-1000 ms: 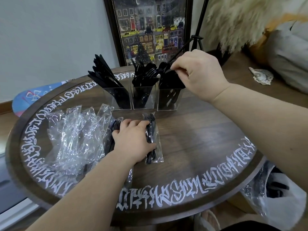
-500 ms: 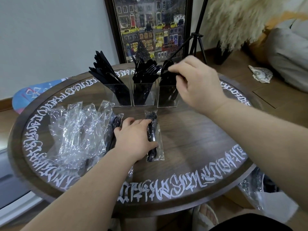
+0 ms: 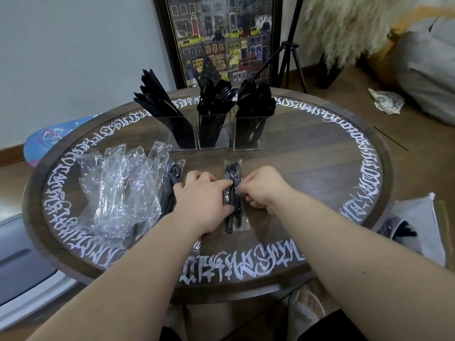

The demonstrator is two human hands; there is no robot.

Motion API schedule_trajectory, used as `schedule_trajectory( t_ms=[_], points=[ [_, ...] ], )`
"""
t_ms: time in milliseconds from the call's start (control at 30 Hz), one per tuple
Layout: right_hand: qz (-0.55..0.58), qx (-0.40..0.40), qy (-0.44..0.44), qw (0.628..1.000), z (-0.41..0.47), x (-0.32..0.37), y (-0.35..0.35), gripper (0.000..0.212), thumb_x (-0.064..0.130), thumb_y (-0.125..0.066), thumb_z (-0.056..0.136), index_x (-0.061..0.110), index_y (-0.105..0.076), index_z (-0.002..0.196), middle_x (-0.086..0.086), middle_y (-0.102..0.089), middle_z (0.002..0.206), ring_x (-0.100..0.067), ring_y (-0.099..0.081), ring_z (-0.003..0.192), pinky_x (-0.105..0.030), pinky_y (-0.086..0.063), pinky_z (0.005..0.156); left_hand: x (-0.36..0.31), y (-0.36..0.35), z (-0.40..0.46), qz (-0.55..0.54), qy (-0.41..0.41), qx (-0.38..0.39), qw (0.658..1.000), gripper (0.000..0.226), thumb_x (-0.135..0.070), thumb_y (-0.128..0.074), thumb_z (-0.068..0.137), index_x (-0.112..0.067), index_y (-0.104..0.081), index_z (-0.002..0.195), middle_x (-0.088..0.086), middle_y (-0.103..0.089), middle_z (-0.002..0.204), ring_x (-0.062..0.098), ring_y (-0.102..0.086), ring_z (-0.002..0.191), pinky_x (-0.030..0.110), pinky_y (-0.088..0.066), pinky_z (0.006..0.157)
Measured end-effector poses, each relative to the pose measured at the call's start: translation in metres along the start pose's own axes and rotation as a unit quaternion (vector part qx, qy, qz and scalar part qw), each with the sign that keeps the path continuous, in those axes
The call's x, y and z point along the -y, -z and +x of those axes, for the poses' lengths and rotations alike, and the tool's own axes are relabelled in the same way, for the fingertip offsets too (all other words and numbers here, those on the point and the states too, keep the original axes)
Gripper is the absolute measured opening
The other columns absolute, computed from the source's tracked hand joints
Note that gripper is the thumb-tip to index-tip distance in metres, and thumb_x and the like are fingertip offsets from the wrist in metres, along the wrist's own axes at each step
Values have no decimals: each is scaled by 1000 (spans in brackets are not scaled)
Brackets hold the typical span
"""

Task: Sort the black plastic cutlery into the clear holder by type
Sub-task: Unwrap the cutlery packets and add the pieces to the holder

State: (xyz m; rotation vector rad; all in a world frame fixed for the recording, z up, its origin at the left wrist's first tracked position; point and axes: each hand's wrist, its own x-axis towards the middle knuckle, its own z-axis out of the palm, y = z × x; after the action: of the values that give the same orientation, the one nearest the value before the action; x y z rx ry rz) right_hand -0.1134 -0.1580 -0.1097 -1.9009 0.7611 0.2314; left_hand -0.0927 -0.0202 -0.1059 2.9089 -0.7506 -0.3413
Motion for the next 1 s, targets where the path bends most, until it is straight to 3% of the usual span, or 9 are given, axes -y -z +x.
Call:
schedule_trajectory(
  t_ms=[100, 200, 333, 500, 633, 700, 767, 867, 1000],
  points=[
    [-119, -44, 21, 992, -2, -2, 0, 24, 29, -71, 75, 6, -69, 80, -13, -70, 72, -31, -68, 70, -39, -59, 69, -2, 0, -2, 6, -8, -1, 1000, 60, -57, -57, 84, -46, -35, 140, -10, -40, 141, 22, -20, 135, 48, -23, 102],
    [-53, -17, -15, 998, -5, -2, -1, 17, 19, -73, 77, 4, -66, 75, -12, -69, 67, -24, -68, 58, -33, -57, 57, -3, -1, -4, 16, -16, -3, 1000, 58, -57, -57, 84, -45, -39, 138, -12, -43, 141, 21, -22, 135, 48, -23, 101],
    [18, 29, -66, 997, -9, -6, 0, 19, 5, -69, 80, 4, -60, 64, -9, -58, 57, -15, -51, 44, -20, -42, 40, -3, -3, -7, 32, -22, -14, 999, 59, -61, -55, 84, -44, -39, 138, -9, -44, 140, 22, -22, 135, 46, -24, 100],
    [-99, -10, 36, 994, -19, -6, 3, 11, 12, -66, 78, 6, -67, 69, -8, -59, 61, -26, -55, 65, -43, -54, 71, -3, -3, -10, 14, -21, -26, 999, 53, -56, -54, 87, -42, -43, 137, -8, -46, 139, 23, -25, 134, 46, -27, 101],
    [-104, -74, 157, 979, -34, 0, 9, 17, 16, -64, 80, 21, -62, 63, 3, -64, 66, -19, -61, 70, -37, -55, 75, -6, 6, -9, -127, -35, -81, 988, 34, -35, -47, 97, -29, -58, 128, -2, -62, 127, 24, -49, 122, 33, -39, 99],
    [-111, -70, 211, 969, -41, 1, 10, 15, 17, -66, 82, 24, -66, 69, 7, -67, 73, -15, -63, 77, -33, -53, 78, -10, 11, -10, -255, -8, -67, 965, 27, -29, -46, 97, -21, -70, 108, 1, -70, 102, 24, -60, 104, 29, -44, 85],
    [-101, -56, 253, 961, -45, -2, 9, 12, 12, -65, 83, 20, -73, 80, 6, -70, 81, -14, -65, 83, -33, -52, 83, -10, 14, -9, -374, 35, -54, 925, 27, -34, -49, 95, -20, -71, 87, 0, -70, 82, 26, -65, 89, 34, -50, 82],
    [-88, -36, 289, 953, -47, -5, 10, 17, 4, -64, 82, 13, -76, 91, 1, -73, 98, -13, -66, 96, -33, -50, 93, -4, 14, -6, -443, 72, -75, 890, 24, -36, -61, 87, -21, -65, 70, -3, -64, 65, 20, -62, 70, 40, -55, 79],
    [-42, -53, 298, 952, -46, -1, 19, 17, 5, -65, 84, 20, -72, 89, 5, -71, 92, -10, -66, 90, -29, -51, 91, 2, 25, -7, -499, 77, -102, 857, 16, -20, -62, 87, -10, -61, 75, 2, -57, 61, 20, -47, 57, 33, -42, 60]
  ],
)
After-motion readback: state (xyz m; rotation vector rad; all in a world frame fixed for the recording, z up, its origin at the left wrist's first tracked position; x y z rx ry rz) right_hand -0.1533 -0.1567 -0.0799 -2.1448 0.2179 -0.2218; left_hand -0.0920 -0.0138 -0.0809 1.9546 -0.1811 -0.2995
